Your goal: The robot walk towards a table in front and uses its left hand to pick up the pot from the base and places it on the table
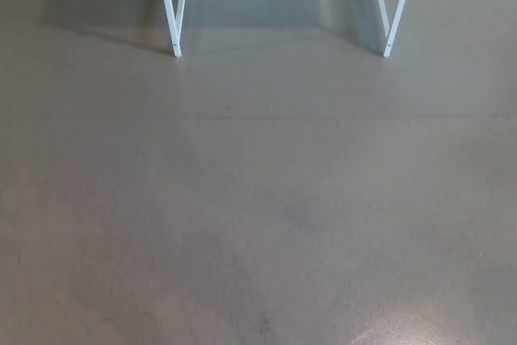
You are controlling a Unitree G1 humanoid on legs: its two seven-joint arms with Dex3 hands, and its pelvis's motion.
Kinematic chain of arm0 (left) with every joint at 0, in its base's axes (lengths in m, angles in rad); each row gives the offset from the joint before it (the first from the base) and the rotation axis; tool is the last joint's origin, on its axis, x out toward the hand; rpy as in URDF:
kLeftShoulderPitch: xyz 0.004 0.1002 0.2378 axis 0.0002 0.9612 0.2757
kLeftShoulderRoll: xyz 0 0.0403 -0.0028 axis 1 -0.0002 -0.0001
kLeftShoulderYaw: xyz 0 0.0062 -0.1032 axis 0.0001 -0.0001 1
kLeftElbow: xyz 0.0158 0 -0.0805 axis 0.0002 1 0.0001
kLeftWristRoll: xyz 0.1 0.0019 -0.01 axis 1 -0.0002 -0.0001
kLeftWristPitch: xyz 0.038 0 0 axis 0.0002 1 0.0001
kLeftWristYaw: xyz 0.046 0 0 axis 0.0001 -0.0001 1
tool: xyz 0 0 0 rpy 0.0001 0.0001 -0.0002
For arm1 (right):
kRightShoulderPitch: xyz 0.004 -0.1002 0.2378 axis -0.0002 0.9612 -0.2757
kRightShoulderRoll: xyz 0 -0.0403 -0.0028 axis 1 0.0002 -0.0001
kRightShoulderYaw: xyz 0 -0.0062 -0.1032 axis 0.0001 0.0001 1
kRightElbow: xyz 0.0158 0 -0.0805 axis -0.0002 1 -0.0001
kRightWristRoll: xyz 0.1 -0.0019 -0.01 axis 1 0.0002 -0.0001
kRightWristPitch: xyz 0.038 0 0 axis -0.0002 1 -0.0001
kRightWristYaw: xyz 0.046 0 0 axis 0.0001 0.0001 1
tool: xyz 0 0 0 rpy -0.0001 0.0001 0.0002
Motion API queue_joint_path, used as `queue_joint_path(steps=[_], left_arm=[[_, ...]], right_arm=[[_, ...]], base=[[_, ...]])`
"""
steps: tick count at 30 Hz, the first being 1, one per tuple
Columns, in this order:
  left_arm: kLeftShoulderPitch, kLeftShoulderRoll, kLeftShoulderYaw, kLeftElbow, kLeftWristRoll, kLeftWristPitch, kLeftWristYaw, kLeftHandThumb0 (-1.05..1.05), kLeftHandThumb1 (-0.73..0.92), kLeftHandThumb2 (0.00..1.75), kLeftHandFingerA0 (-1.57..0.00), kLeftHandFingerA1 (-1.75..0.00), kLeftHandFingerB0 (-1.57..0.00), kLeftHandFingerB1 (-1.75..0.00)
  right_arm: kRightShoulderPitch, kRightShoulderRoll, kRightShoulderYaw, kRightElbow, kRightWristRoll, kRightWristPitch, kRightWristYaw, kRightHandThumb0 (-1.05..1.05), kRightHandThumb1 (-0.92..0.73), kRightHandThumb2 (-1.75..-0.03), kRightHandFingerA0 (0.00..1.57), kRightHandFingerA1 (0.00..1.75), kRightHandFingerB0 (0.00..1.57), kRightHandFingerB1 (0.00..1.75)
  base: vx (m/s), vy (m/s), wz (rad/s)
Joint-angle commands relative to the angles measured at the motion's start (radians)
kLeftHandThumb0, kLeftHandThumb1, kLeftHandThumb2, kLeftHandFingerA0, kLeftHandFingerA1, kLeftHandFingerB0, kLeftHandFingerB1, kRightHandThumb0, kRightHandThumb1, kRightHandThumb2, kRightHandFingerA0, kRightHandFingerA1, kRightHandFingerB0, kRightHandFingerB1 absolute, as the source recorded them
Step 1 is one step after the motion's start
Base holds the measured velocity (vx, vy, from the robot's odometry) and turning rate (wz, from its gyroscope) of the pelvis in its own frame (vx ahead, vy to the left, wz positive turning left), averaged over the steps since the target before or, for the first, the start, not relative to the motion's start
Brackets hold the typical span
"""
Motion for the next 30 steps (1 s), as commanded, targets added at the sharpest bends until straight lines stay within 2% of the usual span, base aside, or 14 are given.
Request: queue_joint_path(steps=[1, 3, 15, 24, 25, 30], left_arm=[[0.006, 0.026, 0.01, 0.05, -0.014, -0.076, -0.023, -0.07, 0.37, 0.85, -0.37, -0.61, -0.24, -0.53], [0.013, 0.02, 0.015, 0.033, -0.024, -0.067, -0.018, -0.06, 0.36, 0.85, -0.36, -0.61, -0.23, -0.53], [0.017, 0.022, 0.027, 0.06, -0.039, -0.084, -0.041, -0.06, 0.36, 0.85, -0.33, -0.6, -0.2, -0.52], [0.033, 0.022, 0.036, 0.068, -0.04, -0.116, -0.079, -0.08, 0.37, 0.85, -0.28, -0.58, -0.17, -0.51], [0.034, 0.023, 0.035, 0.067, -0.039, -0.114, -0.079, -0.09, 0.36, 0.85, -0.28, -0.58, -0.18, -0.51], [0.048, 0.025, 0.035, 0.073, -0.036, -0.125, -0.08, -0.1, 0.34, 0.83, -0.28, -0.59, -0.22, -0.53]], right_arm=[[0.013, -0.018, -0.013, 0.038, 0.029, -0.069, 0.036, -0.11, -0.33, -0.81, 0.37, 0.59, 0.19, 0.51], [0.01, -0.009, -0.038, 0.031, 0.072, -0.015, 0.059, -0.08, -0.33, -0.81, 0.37, 0.59, 0.18, 0.5], [0.03, -0.003, -0.049, 0.003, 0.091, 0.018, 0.08, -0.04, -0.35, -0.82, 0.34, 0.57, 0.17, 0.5], [0.072, -0.01, -0.021, -0.08, 0.073, 0.05, 0.075, -0.11, -0.33, -0.81, 0.36, 0.58, 0.2, 0.51], [0.07, -0.013, -0.015, -0.078, 0.067, 0.057, 0.071, -0.18, -0.48, -0.54, 0.44, 0.42, 0.34, 0.37], [0.08, -0.017, -0.002, -0.073, 0.059, 0.059, 0.063, -0.18, -0.49, -0.54, 0.43, 0.41, 0.35, 0.38]], base=[[0.0, 0.0, 0.0], [0.0, 0.0, 0.0], [0.01, -0.007, -0.01], [0.0, 0.095, 0.03], [0.14, 0.289, -0.29], [0.31, 0.247, -0.15]])
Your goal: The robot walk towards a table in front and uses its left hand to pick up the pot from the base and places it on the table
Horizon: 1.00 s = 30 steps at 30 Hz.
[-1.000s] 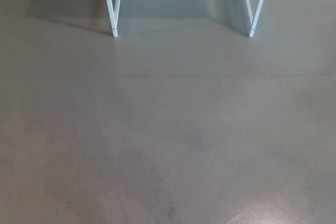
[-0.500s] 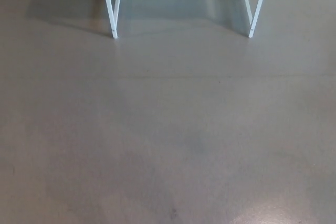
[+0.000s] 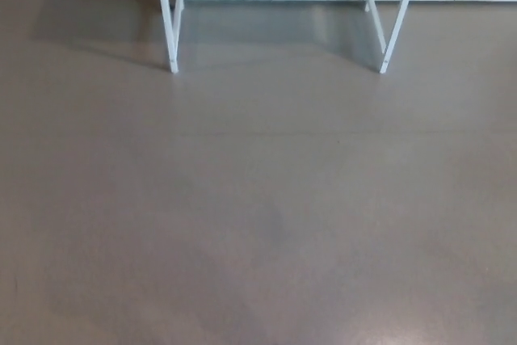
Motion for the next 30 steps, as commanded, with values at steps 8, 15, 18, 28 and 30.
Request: queue_joint_path(steps=[8, 15, 18, 28, 30], left_arm=[[0.001, 0.006, 0.01, 0.029, -0.021, -0.034, -0.027, -0.11, 0.32, 0.81, -0.27, -0.58, -0.18, -0.51], [0.005, 0.008, 0.01, 0.036, -0.019, -0.05, -0.049, -0.22, 0.48, 0.56, -0.3, -0.48, -0.26, -0.37], [0.01, 0.008, 0.004, 0.034, -0.01, -0.061, -0.033, -0.14, 0.32, 0.81, -0.27, -0.58, -0.17, -0.51], [0.016, 0.0, 0.005, 0.039, -0.009, -0.083, -0.008, -0.13, 0.32, 0.81, -0.29, -0.58, -0.2, -0.52], [0.013, 0.0, 0.004, 0.039, -0.009, -0.075, -0.002, -0.11, 0.33, 0.81, -0.28, -0.58, -0.19, -0.52]], right_arm=[[0.005, -0.017, 0.011, 0.007, -0.013, 0.027, -0.027, -0.19, -0.48, -0.54, 0.46, 0.42, 0.36, 0.37], [0.014, -0.022, 0.013, -0.009, -0.009, 0.052, -0.022, -0.2, -0.49, -0.54, 0.44, 0.4, 0.35, 0.36], [0.024, -0.022, 0.016, -0.024, -0.006, 0.056, -0.018, -0.2, -0.49, -0.54, 0.44, 0.41, 0.36, 0.37], [0.004, -0.023, 0.015, 0.063, -0.003, 0.007, -0.006, -0.19, -0.49, -0.54, 0.44, 0.41, 0.35, 0.37], [0.011, -0.023, 0.02, 0.042, -0.008, 0.016, -0.012, -0.2, -0.49, -0.54, 0.43, 0.41, 0.35, 0.37]], base=[[0.2, -0.002, 0.06], [0.23, -0.324, 0.31], [0.27, -0.183, 0.05], [0.31, 0.098, -0.08], [0.46, 0.236, -0.66]])
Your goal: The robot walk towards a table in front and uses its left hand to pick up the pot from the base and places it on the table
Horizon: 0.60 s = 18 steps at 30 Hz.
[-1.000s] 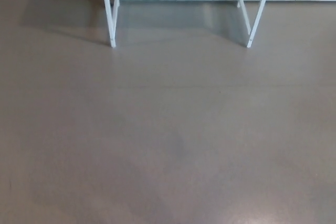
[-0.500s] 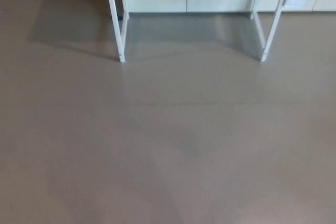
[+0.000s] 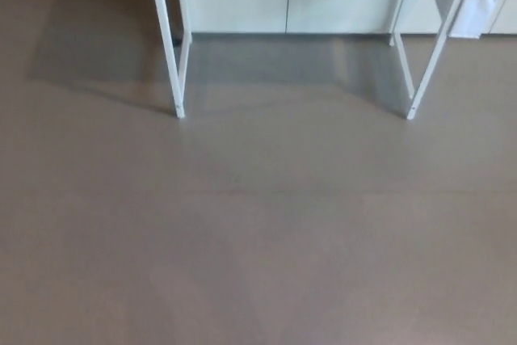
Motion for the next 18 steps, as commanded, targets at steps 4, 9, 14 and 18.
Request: queue_joint_path(steps=[4, 9, 14, 18], left_arm=[[0.015, 0.009, -0.007, 0.0, -0.002, -0.041, 0.016, -0.11, 0.34, 0.82, -0.25, -0.57, -0.18, -0.51], [0.028, 0.007, -0.007, 0.001, -0.005, -0.035, 0.025, -0.11, 0.32, 0.81, -0.28, -0.58, -0.19, -0.52], [0.036, 0.008, -0.01, 0.002, -0.002, -0.052, 0.017, -0.11, 0.32, 0.81, -0.27, -0.58, -0.19, -0.52], [0.043, 0.009, -0.012, -0.011, -0.006, -0.052, 0.008, -0.11, 0.32, 0.82, -0.28, -0.59, -0.19, -0.52]], right_arm=[[0.007, -0.011, 0.005, 0.012, -0.002, -0.021, -0.001, -0.21, -0.5, -0.54, 0.42, 0.4, 0.35, 0.36], [0.009, -0.014, 0.01, 0.036, -0.006, -0.031, 0.002, -0.2, -0.5, -0.55, 0.42, 0.4, 0.34, 0.36], [-0.007, -0.021, 0.025, 0.085, -0.027, -0.071, -0.008, -0.26, -0.49, -0.54, 0.45, 0.41, 0.35, 0.36], [-0.001, -0.02, 0.024, 0.067, -0.016, -0.057, -0.005, -0.23, -0.5, -0.55, 0.45, 0.4, 0.35, 0.36]], base=[[0.33, 0.178, 0.0], [0.28, 0.053, 0.11], [0.42, -0.091, 0.37], [0.44, -0.06, 0.34]])
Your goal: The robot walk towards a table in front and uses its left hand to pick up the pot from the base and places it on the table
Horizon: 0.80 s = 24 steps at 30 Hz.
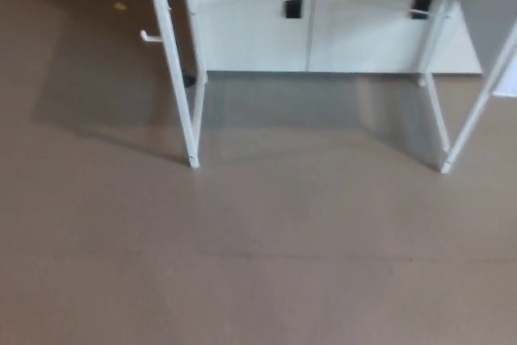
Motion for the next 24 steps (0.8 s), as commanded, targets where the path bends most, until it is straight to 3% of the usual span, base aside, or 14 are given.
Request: queue_joint_path(steps=[1, 17, 24], left_arm=[[0.023, 0.009, -0.001, -0.013, -0.009, -0.024, -0.005, -0.11, 0.32, 0.82, -0.28, -0.59, -0.19, -0.52], [0.013, 0.018, -0.004, -0.001, -0.003, -0.011, -0.001, -0.11, 0.33, 0.82, -0.31, -0.6, -0.2, -0.52], [0.015, 0.015, 0.004, -0.004, -0.016, -0.009, -0.008, -0.11, 0.32, 0.82, -0.3, -0.59, -0.2, -0.52]], right_arm=[[0.012, -0.006, 0.002, -0.013, -0.001, -0.005, -0.005, -0.23, -0.5, -0.55, 0.45, 0.4, 0.35, 0.36], [-0.01, -0.01, 0.01, 0.019, -0.004, -0.032, 0.0, -0.24, -0.49, -0.54, 0.44, 0.42, 0.35, 0.36], [-0.031, -0.008, 0.012, 0.065, -0.008, -0.047, -0.006, -0.23, -0.5, -0.55, 0.44, 0.42, 0.34, 0.36]], base=[[0.41, -0.033, -0.04], [0.3, 0.097, -0.09], [0.15, -0.067, 0.07]])
